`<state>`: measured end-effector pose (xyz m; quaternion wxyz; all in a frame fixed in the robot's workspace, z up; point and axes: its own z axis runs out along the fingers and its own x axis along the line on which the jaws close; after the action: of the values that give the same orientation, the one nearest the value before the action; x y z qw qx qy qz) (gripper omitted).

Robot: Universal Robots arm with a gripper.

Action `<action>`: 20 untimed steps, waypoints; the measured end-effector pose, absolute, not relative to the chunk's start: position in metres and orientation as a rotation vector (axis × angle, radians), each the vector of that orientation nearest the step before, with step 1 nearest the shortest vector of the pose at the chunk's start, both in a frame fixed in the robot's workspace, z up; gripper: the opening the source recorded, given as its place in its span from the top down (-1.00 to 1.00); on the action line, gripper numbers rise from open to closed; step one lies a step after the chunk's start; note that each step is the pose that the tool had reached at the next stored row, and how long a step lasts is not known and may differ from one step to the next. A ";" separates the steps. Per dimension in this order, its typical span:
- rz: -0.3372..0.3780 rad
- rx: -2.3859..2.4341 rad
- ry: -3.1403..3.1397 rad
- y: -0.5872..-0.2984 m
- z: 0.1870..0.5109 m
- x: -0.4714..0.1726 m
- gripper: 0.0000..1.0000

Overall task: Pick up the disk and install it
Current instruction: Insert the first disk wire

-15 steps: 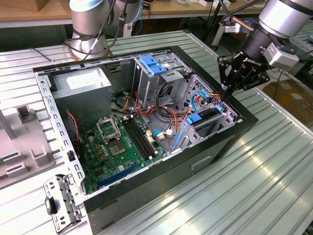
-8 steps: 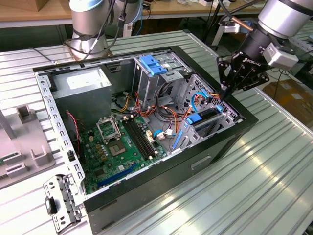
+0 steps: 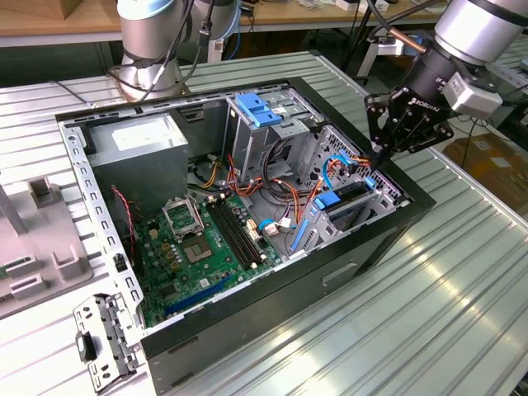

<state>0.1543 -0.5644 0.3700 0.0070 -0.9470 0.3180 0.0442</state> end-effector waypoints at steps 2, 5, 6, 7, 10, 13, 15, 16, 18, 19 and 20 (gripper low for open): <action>0.138 -2.962 0.995 -0.564 0.370 0.154 0.66; 0.138 -2.962 0.995 -0.564 0.370 0.153 0.66; 0.138 -2.962 0.994 -0.564 0.370 0.153 0.66; 0.138 -2.962 0.995 -0.564 0.370 0.152 0.66; 0.138 -2.962 0.995 -0.564 0.370 0.151 0.66; 0.138 -2.962 0.994 -0.564 0.370 0.150 0.66; 0.138 -2.962 0.994 -0.564 0.370 0.149 0.66; 0.138 -2.962 0.994 -0.564 0.370 0.148 0.66; 0.138 -2.962 0.995 -0.564 0.370 0.147 0.66; 0.138 -2.962 0.995 -0.564 0.370 0.147 0.66; 0.138 -2.962 0.995 -0.564 0.370 0.146 0.66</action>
<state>0.1461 -0.5644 0.3700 0.0071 -0.9470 0.3180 0.0442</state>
